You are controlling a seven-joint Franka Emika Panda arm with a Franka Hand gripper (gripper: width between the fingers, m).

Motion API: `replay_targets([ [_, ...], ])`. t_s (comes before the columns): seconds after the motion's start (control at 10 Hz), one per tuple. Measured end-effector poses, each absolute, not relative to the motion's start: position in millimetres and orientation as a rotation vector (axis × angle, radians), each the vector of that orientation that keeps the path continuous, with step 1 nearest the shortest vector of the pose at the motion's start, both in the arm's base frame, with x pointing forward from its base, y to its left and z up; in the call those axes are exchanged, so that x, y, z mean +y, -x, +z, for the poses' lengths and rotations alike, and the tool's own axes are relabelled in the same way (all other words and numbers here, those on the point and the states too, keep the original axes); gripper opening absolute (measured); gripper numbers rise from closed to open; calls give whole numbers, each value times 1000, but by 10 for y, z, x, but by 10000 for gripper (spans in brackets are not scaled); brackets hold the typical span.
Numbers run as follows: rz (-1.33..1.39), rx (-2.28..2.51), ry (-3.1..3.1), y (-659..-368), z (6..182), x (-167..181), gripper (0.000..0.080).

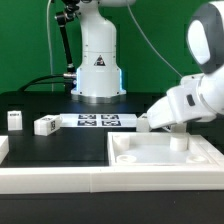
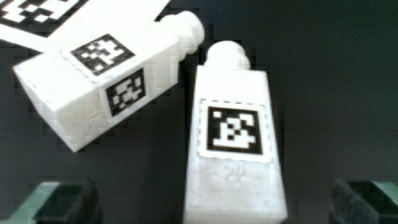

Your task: Assemble square table

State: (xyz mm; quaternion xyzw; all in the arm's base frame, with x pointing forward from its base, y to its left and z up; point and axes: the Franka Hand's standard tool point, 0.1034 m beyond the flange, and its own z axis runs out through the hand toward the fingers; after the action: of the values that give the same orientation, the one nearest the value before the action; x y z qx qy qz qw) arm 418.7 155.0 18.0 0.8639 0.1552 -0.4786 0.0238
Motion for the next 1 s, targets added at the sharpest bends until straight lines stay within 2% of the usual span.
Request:
replay_targets([
  [0.7,-1474,431,-2651,-3990,46,1570,649],
  [0.9,-1469,423,-2657,-3992,29,1546,627],
  [1.0,-1469,423,-2658,-3997,30,1546,458],
])
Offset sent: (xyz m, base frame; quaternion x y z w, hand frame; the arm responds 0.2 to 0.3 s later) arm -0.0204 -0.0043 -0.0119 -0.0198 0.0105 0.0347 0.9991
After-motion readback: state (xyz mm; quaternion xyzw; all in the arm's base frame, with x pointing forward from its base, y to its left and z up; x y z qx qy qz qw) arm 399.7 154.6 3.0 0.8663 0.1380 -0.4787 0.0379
